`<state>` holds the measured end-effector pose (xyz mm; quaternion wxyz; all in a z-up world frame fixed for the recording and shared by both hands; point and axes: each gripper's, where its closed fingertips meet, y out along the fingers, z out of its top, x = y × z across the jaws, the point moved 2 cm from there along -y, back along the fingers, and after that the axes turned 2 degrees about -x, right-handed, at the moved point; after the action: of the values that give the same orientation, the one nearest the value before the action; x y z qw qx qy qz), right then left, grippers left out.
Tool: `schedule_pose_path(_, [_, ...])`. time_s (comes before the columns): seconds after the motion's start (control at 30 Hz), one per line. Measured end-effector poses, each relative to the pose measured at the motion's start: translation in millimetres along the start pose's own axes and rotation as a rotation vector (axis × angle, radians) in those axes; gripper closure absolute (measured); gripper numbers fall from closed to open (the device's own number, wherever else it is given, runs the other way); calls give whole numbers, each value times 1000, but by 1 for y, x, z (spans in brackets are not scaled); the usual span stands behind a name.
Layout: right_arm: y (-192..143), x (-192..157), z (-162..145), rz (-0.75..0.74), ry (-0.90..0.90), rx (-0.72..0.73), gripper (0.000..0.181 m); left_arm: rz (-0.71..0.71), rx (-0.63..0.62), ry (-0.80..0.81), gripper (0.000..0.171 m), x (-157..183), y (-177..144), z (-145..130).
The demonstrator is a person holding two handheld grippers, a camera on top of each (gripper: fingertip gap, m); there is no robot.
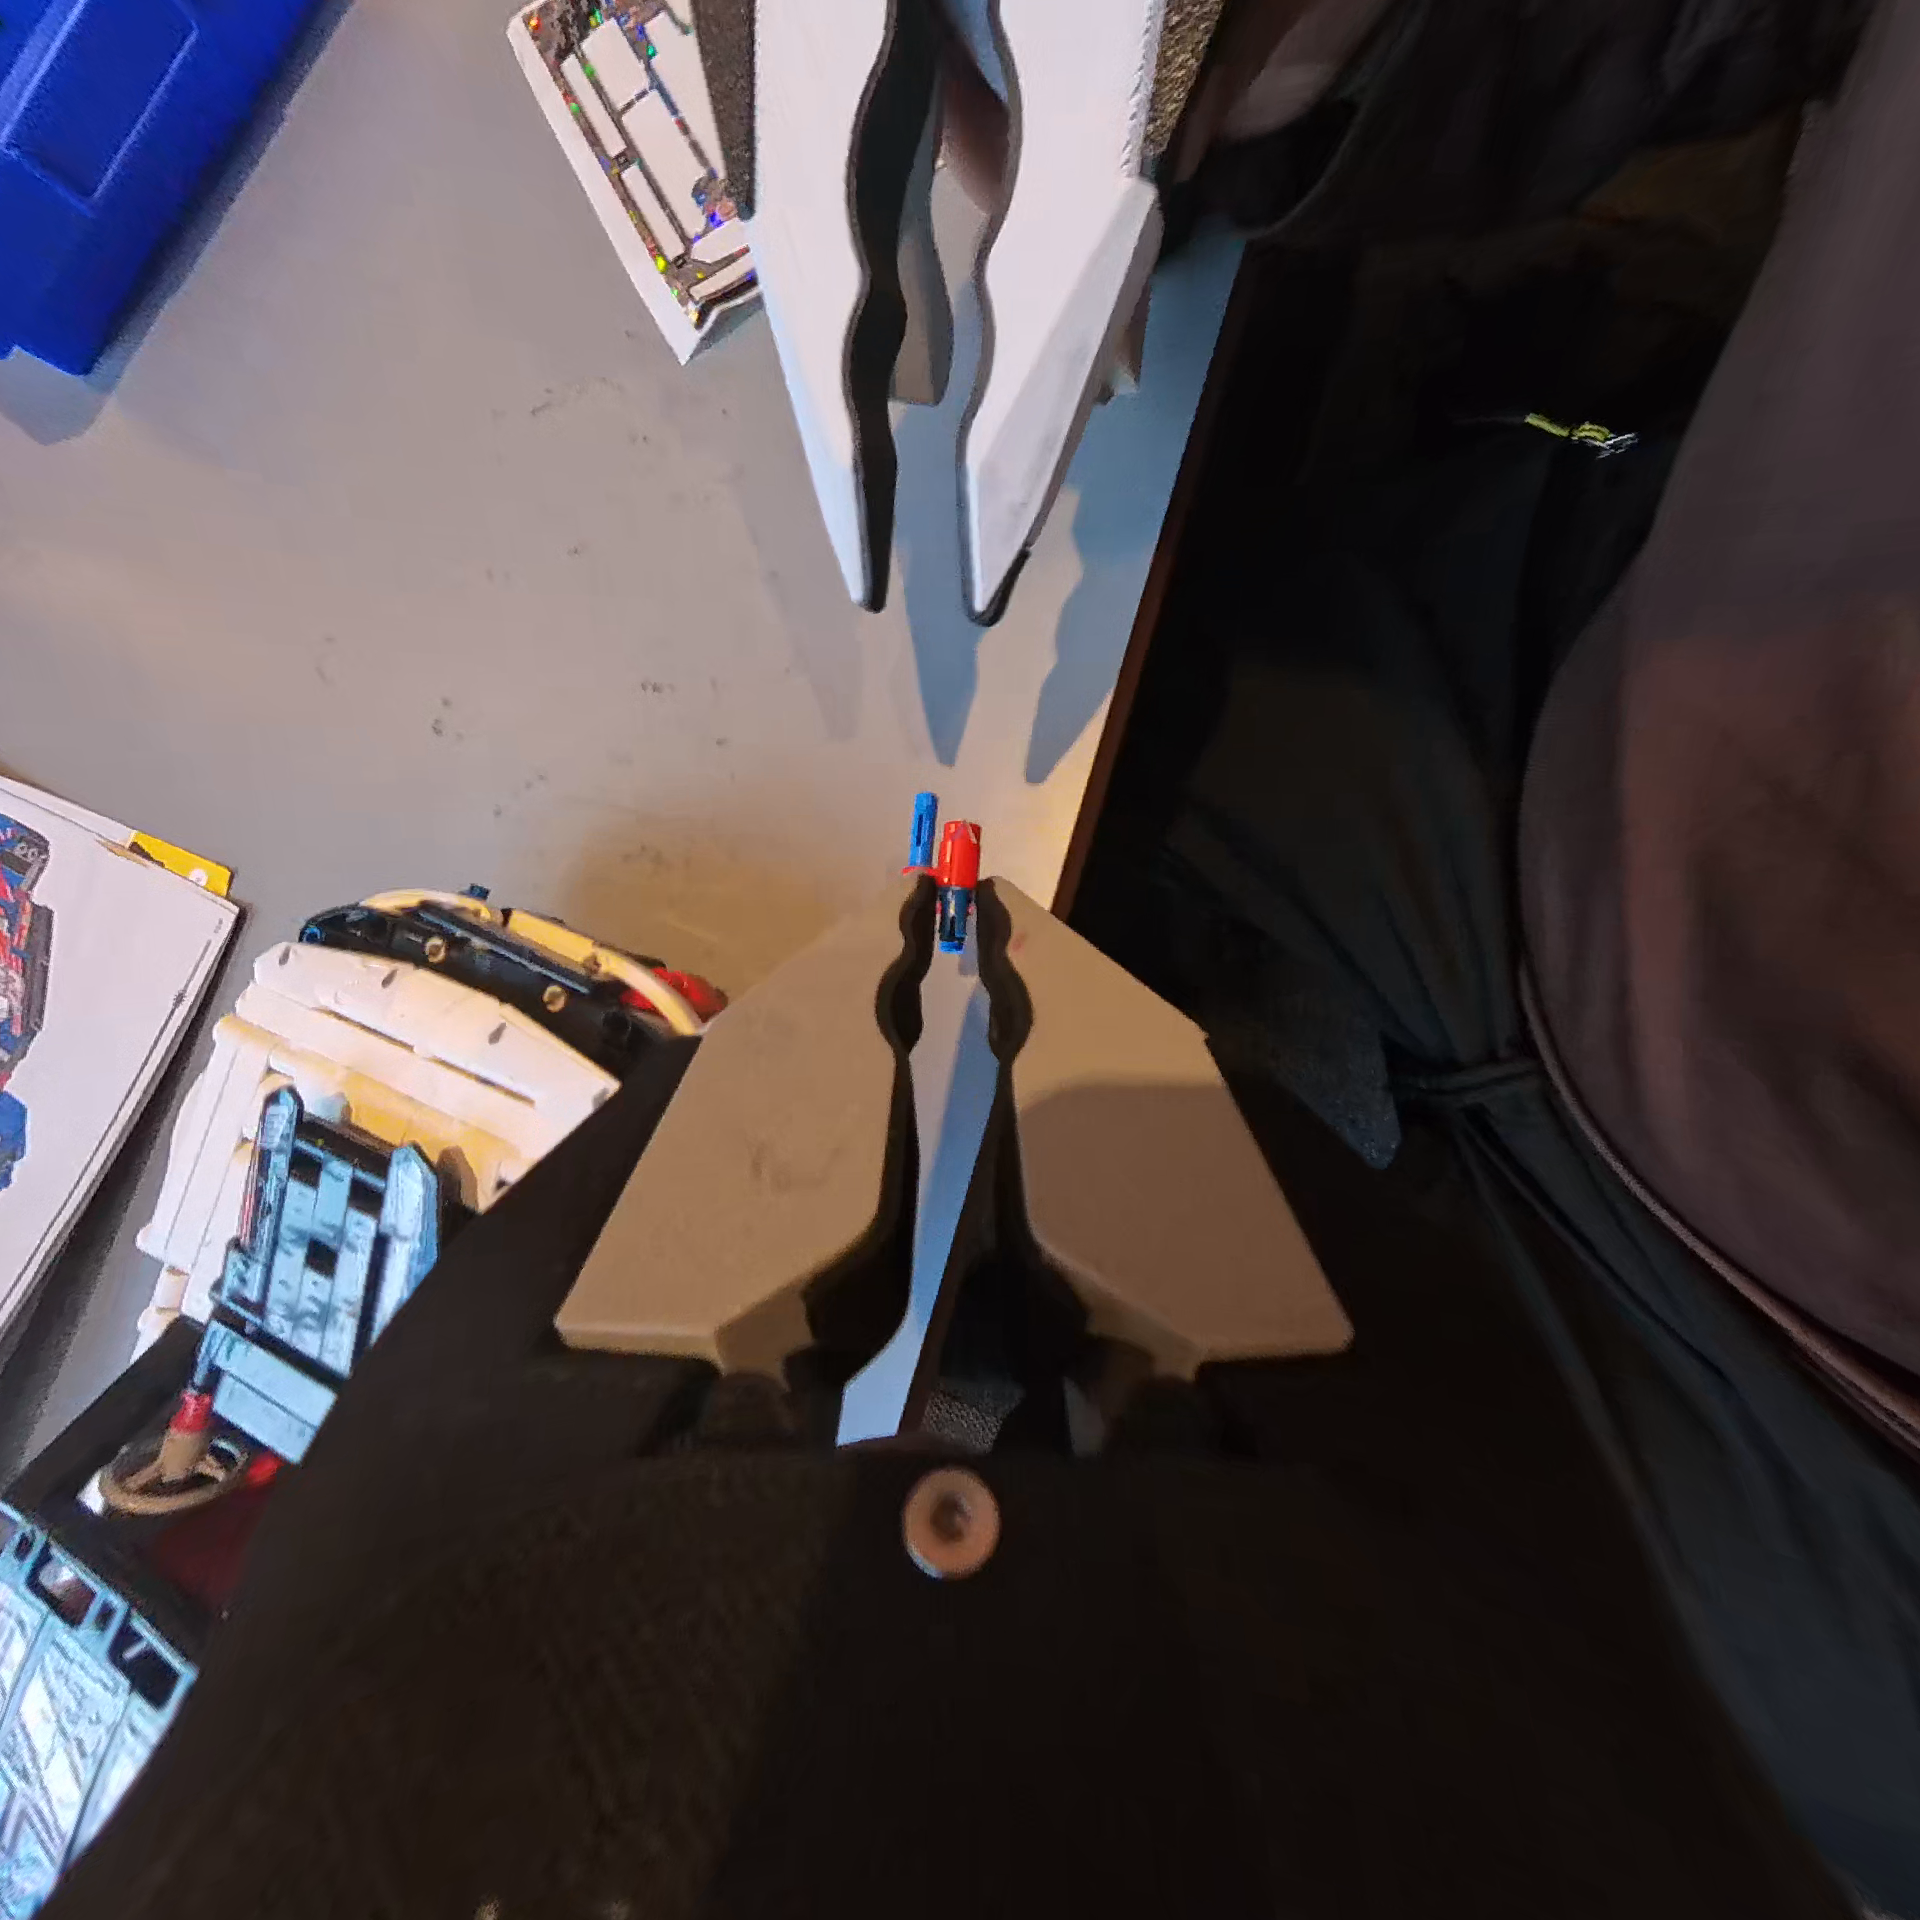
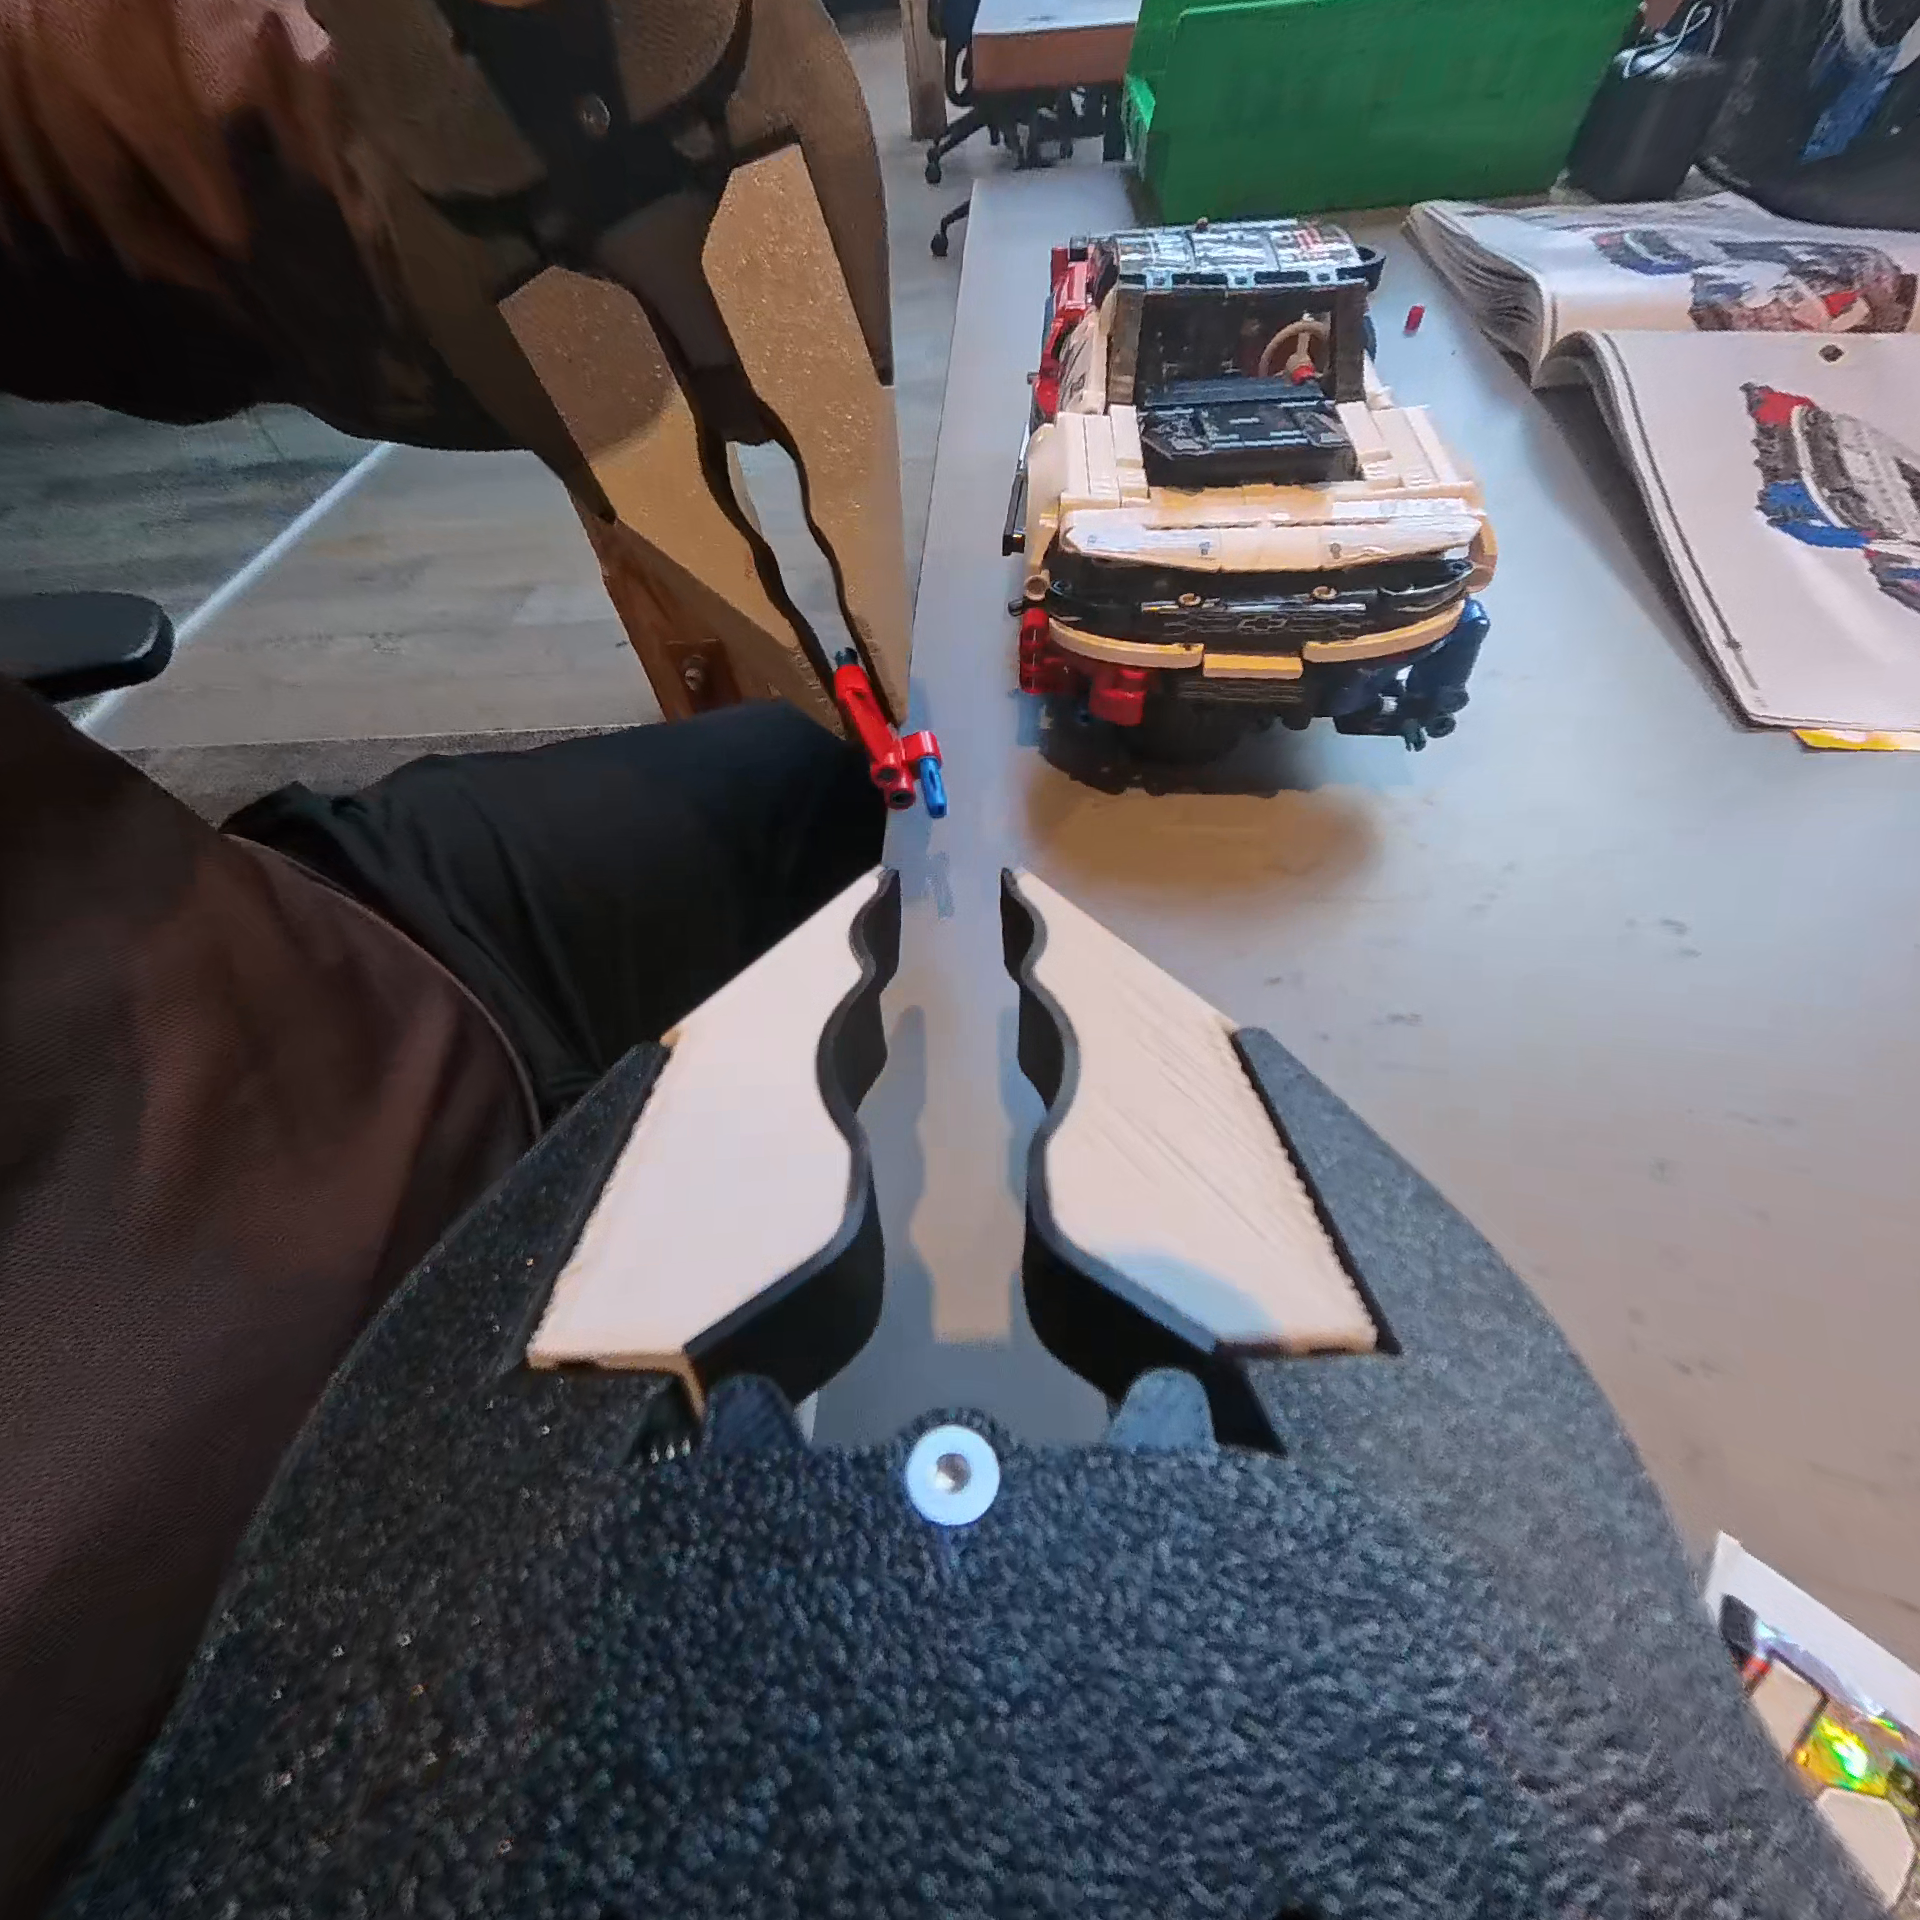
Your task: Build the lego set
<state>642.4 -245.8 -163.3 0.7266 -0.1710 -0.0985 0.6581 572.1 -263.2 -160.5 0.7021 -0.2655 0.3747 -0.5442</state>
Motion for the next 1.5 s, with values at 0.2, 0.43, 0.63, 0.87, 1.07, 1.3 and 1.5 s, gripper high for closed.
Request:
schedule_pose_path(0.2, [14, -7, 8, 28, -18, 19, 164, -15, 21, -8, 167, 3, -1, 2])
schedule_pose_path(0.43, [30, -17, 15, 103, -17, 18, 154, -63, 115, -26, 166, 4, -11, 13])
schedule_pose_path(0.63, [34, -19, 16, 93, -44, 18, 161, -67, 140, -12, 166, 5, -14, 17])
schedule_pose_path(0.87, [33, -22, 16, 72, -92, 22, 167, -47, 148, 22, 166, 5, -17, 22])
schedule_pose_path(1.07, [33, -22, 17, 53, -104, 26, 166, -58, 157, 3, 166, 5, -16, 21])
schedule_pose_path(1.3, [35, -22, 15, 35, -127, 16, 168, -76, 175, -50, 166, 6, -14, 20])
schedule_pose_path(1.5, [38, -25, 17, 61, -137, 15, 166, -97, 204, -58, 166, 11, -12, 15])
